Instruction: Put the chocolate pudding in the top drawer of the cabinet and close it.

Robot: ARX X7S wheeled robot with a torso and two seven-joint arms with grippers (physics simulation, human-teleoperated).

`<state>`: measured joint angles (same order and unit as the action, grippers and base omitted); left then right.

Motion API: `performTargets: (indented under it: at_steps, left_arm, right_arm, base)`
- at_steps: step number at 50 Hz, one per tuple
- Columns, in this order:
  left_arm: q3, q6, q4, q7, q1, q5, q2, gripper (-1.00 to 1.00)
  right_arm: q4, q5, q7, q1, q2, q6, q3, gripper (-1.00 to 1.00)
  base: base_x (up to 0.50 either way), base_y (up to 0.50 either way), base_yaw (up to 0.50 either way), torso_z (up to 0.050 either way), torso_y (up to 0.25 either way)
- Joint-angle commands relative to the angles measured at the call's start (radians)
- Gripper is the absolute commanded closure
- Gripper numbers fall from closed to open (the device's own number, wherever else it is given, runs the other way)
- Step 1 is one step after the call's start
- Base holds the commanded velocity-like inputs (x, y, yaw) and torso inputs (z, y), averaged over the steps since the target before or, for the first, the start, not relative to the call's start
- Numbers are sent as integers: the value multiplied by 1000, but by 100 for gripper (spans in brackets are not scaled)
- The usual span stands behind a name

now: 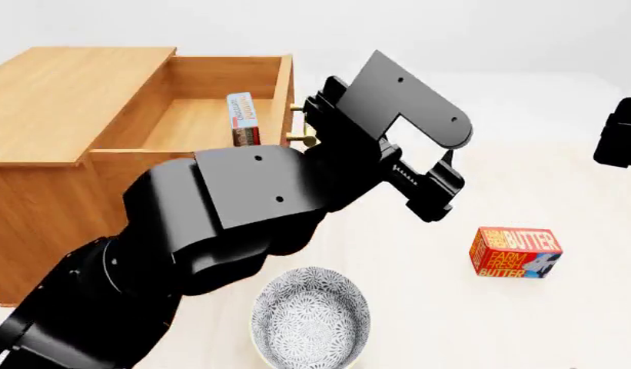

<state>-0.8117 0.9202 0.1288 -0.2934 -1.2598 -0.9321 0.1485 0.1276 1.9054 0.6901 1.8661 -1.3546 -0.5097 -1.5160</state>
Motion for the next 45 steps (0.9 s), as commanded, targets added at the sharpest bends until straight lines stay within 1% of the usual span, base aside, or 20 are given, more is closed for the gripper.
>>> performTargets:
  at_steps: [1,11,21,33,45]
  left_arm:
    - [-54,-60,-56,16,78,40,-11,-100]
    - [-67,-114,-167,27,105,68,-40,-100]
    - [-77,-161,-250,41,132,91,-47,-100]
    - [-53,-216,-352,62,142,101,-28,-100]
    - [-28,-279,-464,95,148,119,13,-100]
  right_arm:
    - [18,-1,-5,-26,-18,19,-6,-100]
    - [31,-2,-3,-48,-29,40,-10,-100]
    - [42,-2,-1,-61,-38,48,-12,-100]
    - [49,-1,0,-70,-41,54,-9,-100]
    - [59,1,3,-75,-45,54,-4,-100]
  base:
    - [0,0,0,0,0]
    - [0,0,0,0,0]
    - [0,0,0,0,0]
    - [0,0,0,0,0]
    - [0,0,0,0,0]
